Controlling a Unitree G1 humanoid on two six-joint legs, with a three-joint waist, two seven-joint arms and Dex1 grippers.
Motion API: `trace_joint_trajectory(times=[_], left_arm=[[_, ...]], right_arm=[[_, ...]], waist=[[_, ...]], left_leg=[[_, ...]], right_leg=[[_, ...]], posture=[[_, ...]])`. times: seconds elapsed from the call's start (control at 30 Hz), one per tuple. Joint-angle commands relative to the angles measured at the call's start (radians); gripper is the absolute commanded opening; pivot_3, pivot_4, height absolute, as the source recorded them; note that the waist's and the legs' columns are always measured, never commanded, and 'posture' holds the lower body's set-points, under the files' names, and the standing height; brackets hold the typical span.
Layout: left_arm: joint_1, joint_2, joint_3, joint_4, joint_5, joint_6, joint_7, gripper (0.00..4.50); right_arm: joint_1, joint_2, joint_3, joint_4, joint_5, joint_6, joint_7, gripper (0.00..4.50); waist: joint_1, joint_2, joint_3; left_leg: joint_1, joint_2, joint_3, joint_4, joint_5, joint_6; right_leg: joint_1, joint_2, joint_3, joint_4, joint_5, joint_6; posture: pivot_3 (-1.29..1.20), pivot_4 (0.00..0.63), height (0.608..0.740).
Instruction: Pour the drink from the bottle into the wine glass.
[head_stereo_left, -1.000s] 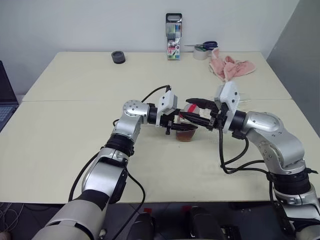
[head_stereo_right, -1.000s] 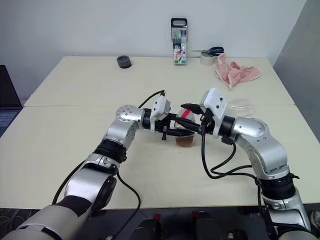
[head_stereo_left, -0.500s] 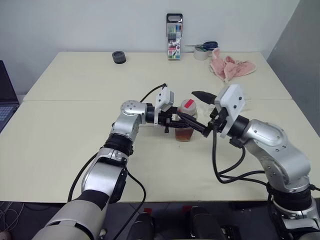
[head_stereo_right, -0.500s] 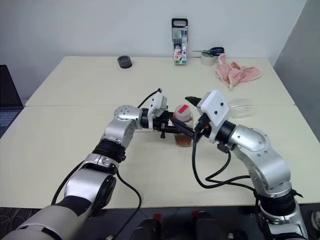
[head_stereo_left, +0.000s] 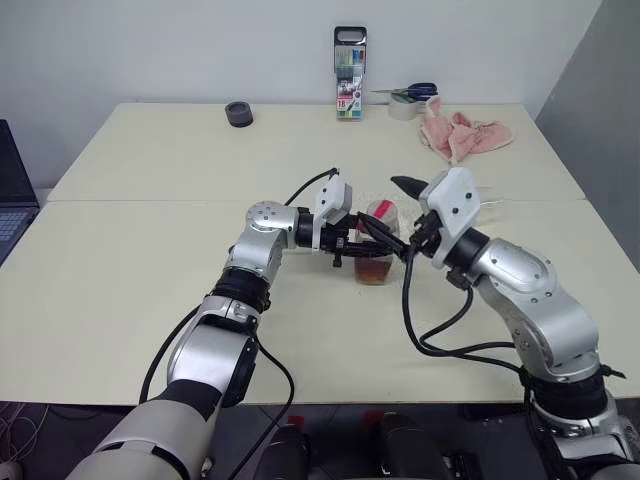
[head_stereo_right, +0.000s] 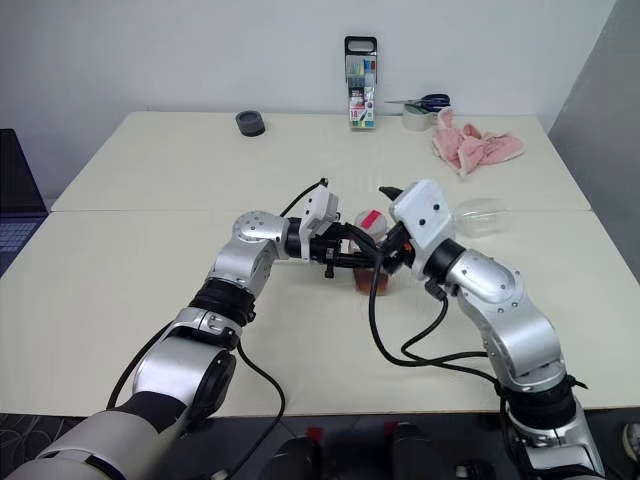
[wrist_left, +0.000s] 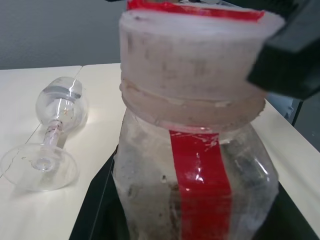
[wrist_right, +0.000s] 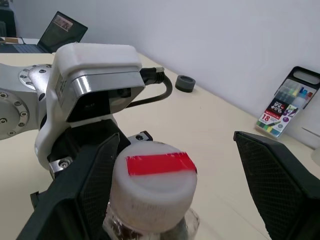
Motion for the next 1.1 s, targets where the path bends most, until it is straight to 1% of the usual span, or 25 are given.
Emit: trace_joint_trajectory(times=[0.03,0.2,0.47,0.6,0.7,0.8,0.97,1.1], left_arm=[[-0.020,0.004,0.010,-0.035,-0.018,-0.017,-0.009,1.72],[-0.020,0.005,0.010,-0.031,-0.017,-0.019,-0.009,1.72],[-0.047,0.005,0.022,-0.006,-0.028,-0.001,-0.016,1.72],[-0.055,0.006,0.024,0.005,-0.028,-0.004,-0.022,1.72],[-0.057,0.006,0.023,0.007,-0.027,-0.005,-0.029,1.72],[-0.056,0.006,0.022,0.005,-0.026,-0.006,-0.033,1.72],[-0.051,0.011,0.021,-0.004,-0.025,-0.005,-0.037,1.72],[-0.049,0.015,0.021,-0.003,-0.023,-0.007,-0.037,1.72]], right_arm=[[0.008,-0.023,-0.082,-0.043,0.014,0.026,-0.015,3.89],[0.020,-0.043,-0.110,-0.079,0.056,0.061,-0.009,3.89],[0.036,-0.071,-0.119,-0.188,0.230,0.151,0.066,3.89],[-0.008,-0.044,-0.074,-0.162,0.195,0.130,0.022,3.89],[-0.039,-0.018,-0.017,-0.102,0.124,0.089,-0.017,3.89],[-0.054,-0.006,0.012,-0.048,0.061,0.044,-0.038,3.89],[-0.062,0.001,0.014,-0.014,0.015,0.021,-0.050,3.89],[-0.058,0.000,-0.009,-0.019,0.016,0.034,-0.048,3.89]], waist=[[0.000,0.000,0.000],[0.000,0.000,0.000],[0.000,0.000,0.000],[0.000,0.000,0.000],[-0.001,0.000,0.000],[-0.001,0.000,0.000],[0.000,0.000,0.000],[0.000,0.000,0.000]], left_leg=[[0.000,0.000,0.000,0.000,0.000,0.000],[0.000,0.000,0.000,0.000,0.000,0.000],[0.000,0.000,0.000,0.000,0.000,0.000],[0.000,0.000,0.000,0.000,0.000,0.000],[0.000,0.000,0.000,0.000,0.000,0.000],[0.000,0.000,0.000,0.000,0.000,0.000],[0.000,0.000,0.000,0.000,0.000,0.000],[0.000,0.000,0.000,0.000,0.000,0.000]], right_leg=[[0.000,0.000,0.000,0.000,0.000,0.000],[0.000,0.000,0.000,0.000,0.000,0.000],[0.000,0.000,0.000,0.000,0.000,0.000],[0.000,0.000,0.000,0.000,0.000,0.000],[0.000,0.000,0.000,0.000,0.000,0.000],[0.000,0.000,0.000,0.000,0.000,0.000],[0.000,0.000,0.000,0.000,0.000,0.000],[0.000,0.000,0.000,0.000,0.000,0.000]], posture=[[0.00,0.150,0.740],[0.00,0.150,0.740],[0.00,0.150,0.740],[0.00,0.150,0.740],[0.00,0.150,0.740],[0.00,0.150,0.740],[0.00,0.150,0.740],[0.00,0.150,0.740]])
